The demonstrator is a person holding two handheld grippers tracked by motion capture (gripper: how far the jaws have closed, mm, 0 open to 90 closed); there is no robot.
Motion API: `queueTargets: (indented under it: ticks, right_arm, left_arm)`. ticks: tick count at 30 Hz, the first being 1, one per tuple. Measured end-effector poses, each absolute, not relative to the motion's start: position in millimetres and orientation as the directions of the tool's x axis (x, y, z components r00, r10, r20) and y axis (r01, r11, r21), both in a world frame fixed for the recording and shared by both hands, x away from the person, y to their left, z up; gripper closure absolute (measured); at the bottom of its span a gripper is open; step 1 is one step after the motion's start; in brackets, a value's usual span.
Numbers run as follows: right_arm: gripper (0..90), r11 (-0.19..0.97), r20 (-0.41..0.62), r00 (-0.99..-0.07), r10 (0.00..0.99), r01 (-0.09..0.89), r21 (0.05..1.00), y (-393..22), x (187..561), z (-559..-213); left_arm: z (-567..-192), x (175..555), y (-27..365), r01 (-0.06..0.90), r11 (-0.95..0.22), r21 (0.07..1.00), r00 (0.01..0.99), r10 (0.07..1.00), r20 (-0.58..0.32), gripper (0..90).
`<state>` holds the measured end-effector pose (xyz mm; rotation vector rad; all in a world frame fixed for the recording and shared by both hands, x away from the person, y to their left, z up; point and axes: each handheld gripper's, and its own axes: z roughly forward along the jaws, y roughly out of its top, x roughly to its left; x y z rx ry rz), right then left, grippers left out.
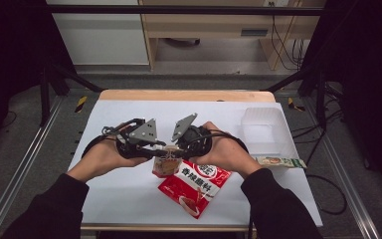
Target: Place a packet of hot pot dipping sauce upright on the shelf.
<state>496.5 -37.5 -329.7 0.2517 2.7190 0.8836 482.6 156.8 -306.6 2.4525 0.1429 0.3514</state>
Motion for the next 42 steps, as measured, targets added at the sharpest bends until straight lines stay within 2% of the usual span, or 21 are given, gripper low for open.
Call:
queueTargets:
  ticks: [4,8,21,22,23,28,29,33,36,42]
  right_arm:
    - [78.5,0.814,-0.194,-0.956,0.222,0.072,0.576,-37.2,495.5,-330.4]
    - [83.1,0.821,-0.191,-0.957,0.217,0.074,0.565,-36.6,494.0,-329.0]
    - [89.0,0.841,-0.193,-0.956,0.222,0.088,0.534,-33.9,494.9,-322.1]
    - [89.2,0.843,-0.199,-0.955,0.221,0.085,0.531,-33.3,495.8,-320.8]
    - [89.2,0.843,-0.199,-0.955,0.221,0.085,0.531,-33.3,495.8,-320.8]
    - [89.3,0.849,-0.207,-0.953,0.221,0.084,0.522,-31.6,498.5,-320.4]
    - [89.3,0.849,-0.207,-0.953,0.221,0.084,0.522,-31.6,498.5,-320.4]
    - [89.3,0.845,-0.214,-0.95,0.226,0.082,0.529,-34.4,501.0,-318.0]
    - [89.3,0.843,-0.218,-0.948,0.231,0.083,0.531,-37.5,503.2,-315.6]
    - [89.3,0.845,-0.233,-0.945,0.228,0.073,0.529,-40.8,505.7,-313.3]
  left_arm:
    - [-307.3,482.9,156.9,0.019,-0.783,0.622,0.958,0.191,0.212,73.2]
    - [-308.0,483.5,156.6,0.02,-0.781,0.625,0.959,0.193,0.21,73.2]
    - [-313.6,486.8,160.9,0.057,-0.749,0.66,0.956,0.232,0.182,72.2]
    - [-314.3,487.0,161.9,0.062,-0.74,0.67,0.955,0.24,0.177,67.9]
    - [-315.2,487.3,162.8,0.068,-0.729,0.681,0.953,0.249,0.172,67.9]
    - [-323.1,486.8,165.5,0.09,-0.699,0.71,0.943,0.29,0.166,40.5]
    - [-324.8,486.6,166.4,0.093,-0.693,0.715,0.941,0.295,0.163,40.5]
    - [-330.5,487.5,171.4,0.118,-0.671,0.732,0.937,0.319,0.143,27.2]
    - [-332.7,488.1,176.8,0.13,-0.652,0.747,0.928,0.346,0.14,20.5]
    - [-338.3,489.9,186.5,0.156,-0.652,0.742,0.916,0.376,0.138,15.2]
